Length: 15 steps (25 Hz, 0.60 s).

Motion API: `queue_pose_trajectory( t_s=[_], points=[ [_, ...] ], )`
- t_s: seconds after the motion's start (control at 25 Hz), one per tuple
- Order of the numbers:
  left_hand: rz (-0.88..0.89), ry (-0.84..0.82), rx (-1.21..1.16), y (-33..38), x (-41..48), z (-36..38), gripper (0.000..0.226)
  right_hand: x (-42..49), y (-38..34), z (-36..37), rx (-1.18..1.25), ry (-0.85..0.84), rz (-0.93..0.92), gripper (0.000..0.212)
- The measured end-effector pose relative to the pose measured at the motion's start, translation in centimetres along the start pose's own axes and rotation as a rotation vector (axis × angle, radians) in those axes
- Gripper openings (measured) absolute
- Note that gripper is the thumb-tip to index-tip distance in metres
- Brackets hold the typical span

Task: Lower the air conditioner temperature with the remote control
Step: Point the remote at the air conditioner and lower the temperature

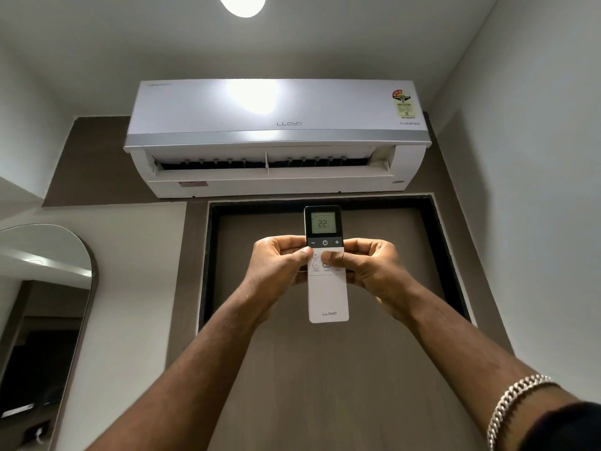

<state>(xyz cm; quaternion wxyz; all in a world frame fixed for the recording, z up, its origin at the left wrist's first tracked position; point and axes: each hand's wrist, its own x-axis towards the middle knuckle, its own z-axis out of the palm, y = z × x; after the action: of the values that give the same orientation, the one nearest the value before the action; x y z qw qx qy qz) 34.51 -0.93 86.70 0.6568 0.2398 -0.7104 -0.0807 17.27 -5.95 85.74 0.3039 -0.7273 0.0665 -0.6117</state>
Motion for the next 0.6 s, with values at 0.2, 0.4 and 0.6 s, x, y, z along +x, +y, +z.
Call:
queue_pose_trajectory(
  t_s=[0.2, 0.4, 0.6],
  points=[
    [0.01, -0.004, -0.002, 0.03, -0.02, -0.14, 0.011, -0.01, -0.03, 0.24, -0.006, 0.011, 0.001, 0.032],
    [0.008, 0.003, 0.004, -0.24, -0.16, -0.25, 0.012, 0.0, 0.24, 0.69, -0.045, 0.029, -0.008, 0.025],
    [-0.005, 0.023, 0.013, -0.36, -0.27, -0.66, 0.011, 0.02, 0.43, 1.01, -0.026, 0.014, 0.012, 0.036]
  ],
)
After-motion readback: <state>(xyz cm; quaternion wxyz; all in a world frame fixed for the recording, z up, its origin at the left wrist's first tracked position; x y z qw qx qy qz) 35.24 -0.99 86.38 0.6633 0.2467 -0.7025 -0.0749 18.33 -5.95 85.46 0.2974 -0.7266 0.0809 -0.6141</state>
